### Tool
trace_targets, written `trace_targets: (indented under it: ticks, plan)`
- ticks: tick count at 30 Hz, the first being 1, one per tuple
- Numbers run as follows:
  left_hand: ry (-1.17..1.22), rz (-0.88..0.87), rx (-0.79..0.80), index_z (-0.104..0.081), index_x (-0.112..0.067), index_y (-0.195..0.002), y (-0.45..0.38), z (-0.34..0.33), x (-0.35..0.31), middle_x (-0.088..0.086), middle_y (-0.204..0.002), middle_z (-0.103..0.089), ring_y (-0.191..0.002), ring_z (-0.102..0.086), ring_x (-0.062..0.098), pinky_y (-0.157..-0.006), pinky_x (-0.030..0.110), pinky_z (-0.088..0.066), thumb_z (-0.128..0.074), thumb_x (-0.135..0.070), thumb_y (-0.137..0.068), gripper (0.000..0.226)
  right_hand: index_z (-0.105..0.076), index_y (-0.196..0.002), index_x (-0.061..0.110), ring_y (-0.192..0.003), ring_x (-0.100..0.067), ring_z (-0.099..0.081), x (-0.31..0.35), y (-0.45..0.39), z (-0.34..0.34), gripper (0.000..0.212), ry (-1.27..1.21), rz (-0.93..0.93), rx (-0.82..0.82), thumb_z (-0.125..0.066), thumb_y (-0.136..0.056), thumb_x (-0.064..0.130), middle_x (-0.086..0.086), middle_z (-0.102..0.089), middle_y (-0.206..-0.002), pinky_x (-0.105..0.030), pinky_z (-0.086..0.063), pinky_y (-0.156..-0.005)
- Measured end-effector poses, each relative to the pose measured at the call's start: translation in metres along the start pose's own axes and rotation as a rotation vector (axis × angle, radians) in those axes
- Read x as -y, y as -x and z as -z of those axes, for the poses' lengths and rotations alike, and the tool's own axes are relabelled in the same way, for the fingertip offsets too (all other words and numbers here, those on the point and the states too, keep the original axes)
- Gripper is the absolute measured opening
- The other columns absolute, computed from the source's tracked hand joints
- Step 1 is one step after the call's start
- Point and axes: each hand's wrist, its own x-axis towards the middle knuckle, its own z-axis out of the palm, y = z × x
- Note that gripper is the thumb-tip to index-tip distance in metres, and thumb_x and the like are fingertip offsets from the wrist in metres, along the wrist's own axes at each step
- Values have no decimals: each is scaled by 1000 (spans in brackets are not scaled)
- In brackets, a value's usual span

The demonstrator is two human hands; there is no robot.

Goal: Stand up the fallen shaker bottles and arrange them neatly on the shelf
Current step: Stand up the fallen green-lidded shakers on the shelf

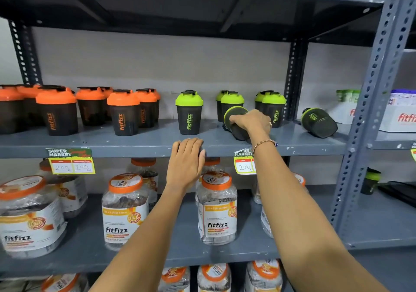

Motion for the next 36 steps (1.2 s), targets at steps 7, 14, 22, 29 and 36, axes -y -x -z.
trace_targets:
  ticks: [7, 14, 22, 29, 36]
  plan:
    - [32, 6, 25, -58, -11, -121, 0, 0, 1, 4, -119, -62, -108, -55, 24, -99, 38, -33, -39, -30, -98, 35, -48, -133, -1, -126, -36, -49, -12, 5, 2, 63, -61, 183, 106, -46, -93, 47, -18, -51, -140, -41, -42, -98]
    - [54, -3, 43, -57, -11, -121, 0, 3, 3, 4, -120, -61, -109, -54, 23, -99, 37, -31, -38, -31, -98, 36, -55, -106, 5, -109, -35, -59, -1, 12, 11, 41, -125, 156, 130, -60, -82, 38, -17, -59, -123, -42, -53, -90]
    - [51, -32, 57, -55, -12, -123, 1, 5, 6, 3, -122, -60, -111, -53, 22, -100, 36, -30, -36, -32, -98, 37, -49, -123, 1, -120, -36, -52, -4, 18, 3, 67, 46, 180, 70, -73, -76, 43, -18, -56, -130, -42, -46, -94]
    - [47, -38, 49, -56, -12, -122, 1, 4, 6, 5, -121, -61, -110, -54, 24, -100, 36, -29, -37, -32, -98, 37, -49, -108, 9, -104, -30, -58, -10, 18, 5, 38, -143, 171, 154, -62, -85, 37, -16, -59, -123, -37, -48, -79]
    - [-9, -27, 32, -57, -10, -120, 0, 0, 4, 7, -117, -61, -106, -55, 26, -97, 38, -32, -32, -33, -98, 40, -54, -100, 11, -80, -17, -59, -17, 6, 16, 42, -498, -67, 390, -69, -76, 41, -9, -57, -106, -24, -58, -53]
